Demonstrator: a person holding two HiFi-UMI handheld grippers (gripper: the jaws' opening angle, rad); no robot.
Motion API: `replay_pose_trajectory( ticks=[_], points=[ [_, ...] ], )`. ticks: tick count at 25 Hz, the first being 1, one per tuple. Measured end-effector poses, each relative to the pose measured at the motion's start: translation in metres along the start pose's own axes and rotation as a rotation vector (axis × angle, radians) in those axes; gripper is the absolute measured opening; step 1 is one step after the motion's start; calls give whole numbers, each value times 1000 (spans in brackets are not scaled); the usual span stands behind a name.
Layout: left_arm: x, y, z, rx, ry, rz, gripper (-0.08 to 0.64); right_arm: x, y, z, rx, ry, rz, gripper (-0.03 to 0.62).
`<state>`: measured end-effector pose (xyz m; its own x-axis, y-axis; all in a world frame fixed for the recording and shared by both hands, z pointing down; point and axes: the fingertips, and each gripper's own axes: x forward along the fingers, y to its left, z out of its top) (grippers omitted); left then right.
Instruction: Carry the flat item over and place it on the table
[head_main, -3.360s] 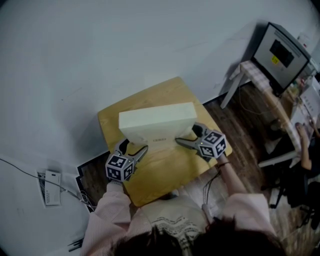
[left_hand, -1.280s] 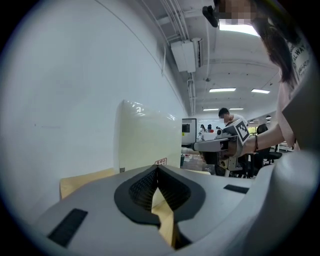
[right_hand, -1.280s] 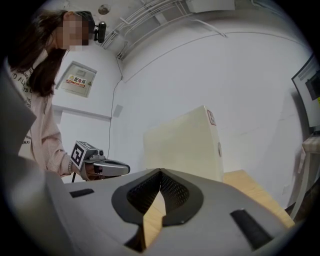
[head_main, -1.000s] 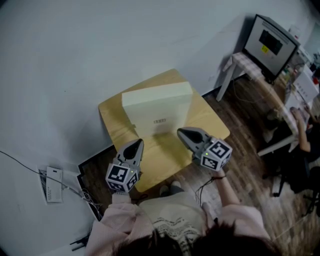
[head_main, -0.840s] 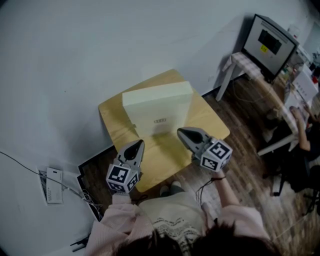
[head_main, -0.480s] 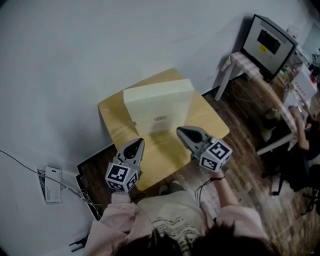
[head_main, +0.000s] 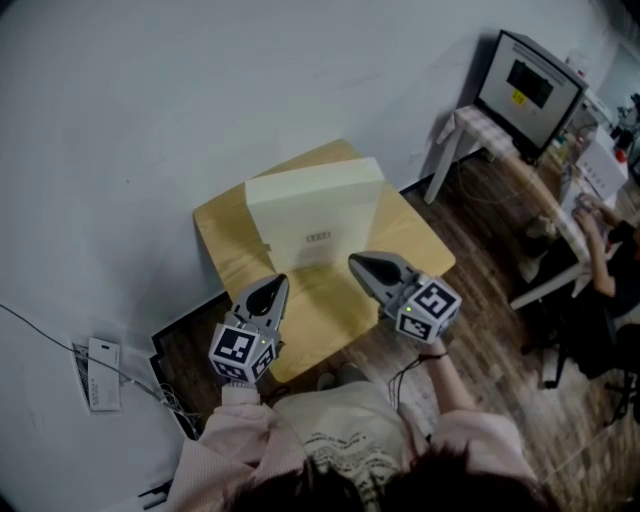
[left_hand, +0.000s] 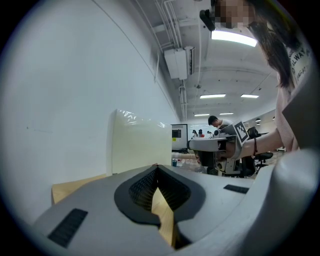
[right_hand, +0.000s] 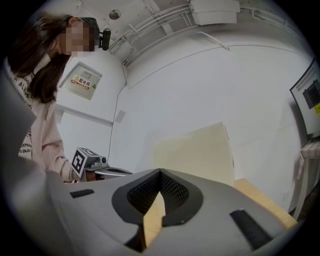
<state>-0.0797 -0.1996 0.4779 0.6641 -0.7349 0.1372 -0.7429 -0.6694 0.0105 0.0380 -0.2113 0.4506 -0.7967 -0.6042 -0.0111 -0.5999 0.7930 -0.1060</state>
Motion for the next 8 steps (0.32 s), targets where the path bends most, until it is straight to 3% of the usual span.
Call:
replay_pose_trajectory(
  ticks=[8],
  points=[
    [-1, -1, 4, 7, -9, -12, -8, 2, 6, -1, -8, 4, 7, -3]
  ],
)
